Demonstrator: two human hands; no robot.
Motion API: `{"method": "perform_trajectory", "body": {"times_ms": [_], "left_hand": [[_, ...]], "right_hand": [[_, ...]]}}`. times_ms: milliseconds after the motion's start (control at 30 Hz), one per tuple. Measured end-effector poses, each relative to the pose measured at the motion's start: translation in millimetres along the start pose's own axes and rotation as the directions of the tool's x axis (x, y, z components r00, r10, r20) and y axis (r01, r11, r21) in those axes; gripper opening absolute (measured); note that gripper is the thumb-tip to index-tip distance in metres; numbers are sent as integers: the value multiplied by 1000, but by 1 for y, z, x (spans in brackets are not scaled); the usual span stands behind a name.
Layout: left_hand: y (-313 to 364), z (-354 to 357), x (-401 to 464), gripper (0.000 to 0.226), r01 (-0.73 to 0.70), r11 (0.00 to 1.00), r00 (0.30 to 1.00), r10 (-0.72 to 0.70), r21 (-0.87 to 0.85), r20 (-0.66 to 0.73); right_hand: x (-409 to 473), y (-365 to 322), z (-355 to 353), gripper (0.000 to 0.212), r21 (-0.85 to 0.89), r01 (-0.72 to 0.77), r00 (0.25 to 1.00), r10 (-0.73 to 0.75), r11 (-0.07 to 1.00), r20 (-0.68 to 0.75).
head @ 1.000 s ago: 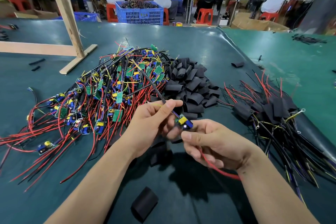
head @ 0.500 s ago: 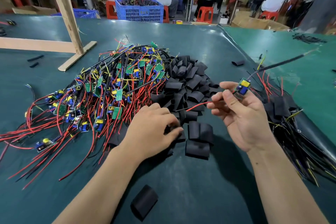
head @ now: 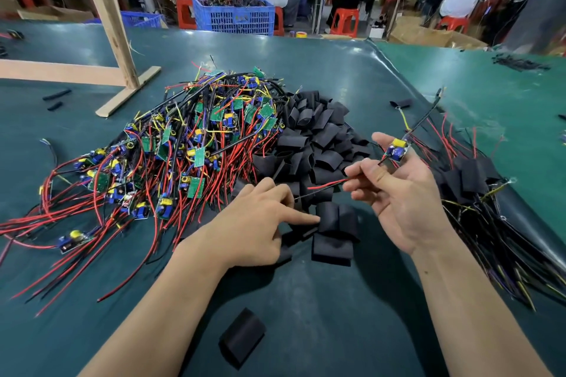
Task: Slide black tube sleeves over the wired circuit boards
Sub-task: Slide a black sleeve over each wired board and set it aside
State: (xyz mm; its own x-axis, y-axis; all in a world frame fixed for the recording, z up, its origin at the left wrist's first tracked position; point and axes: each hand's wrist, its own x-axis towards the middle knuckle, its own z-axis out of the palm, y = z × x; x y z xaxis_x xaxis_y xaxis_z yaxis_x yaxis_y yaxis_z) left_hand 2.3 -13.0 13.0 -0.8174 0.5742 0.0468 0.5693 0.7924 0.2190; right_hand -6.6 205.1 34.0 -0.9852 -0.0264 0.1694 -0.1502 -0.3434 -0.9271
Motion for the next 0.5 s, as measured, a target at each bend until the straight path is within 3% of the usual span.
{"method": "perform_trajectory", "body": {"times_ms": [133, 300, 500], "left_hand": [[3, 3, 1, 63, 36, 999, 999, -36, 13, -22], [1, 5, 4, 42, 60, 998, 996, -59, 13, -64], [-4, -1, -1, 46, 5, 998, 998, -9, -63, -57]], "right_hand": [[0, -1, 4, 24, 37, -18, 1000, 18, 999, 5], [0, -2, 6, 31, 33, -29, 1000, 28, 999, 4], [2, 0, 4, 29, -18, 30, 999, -30, 999, -35]]}}
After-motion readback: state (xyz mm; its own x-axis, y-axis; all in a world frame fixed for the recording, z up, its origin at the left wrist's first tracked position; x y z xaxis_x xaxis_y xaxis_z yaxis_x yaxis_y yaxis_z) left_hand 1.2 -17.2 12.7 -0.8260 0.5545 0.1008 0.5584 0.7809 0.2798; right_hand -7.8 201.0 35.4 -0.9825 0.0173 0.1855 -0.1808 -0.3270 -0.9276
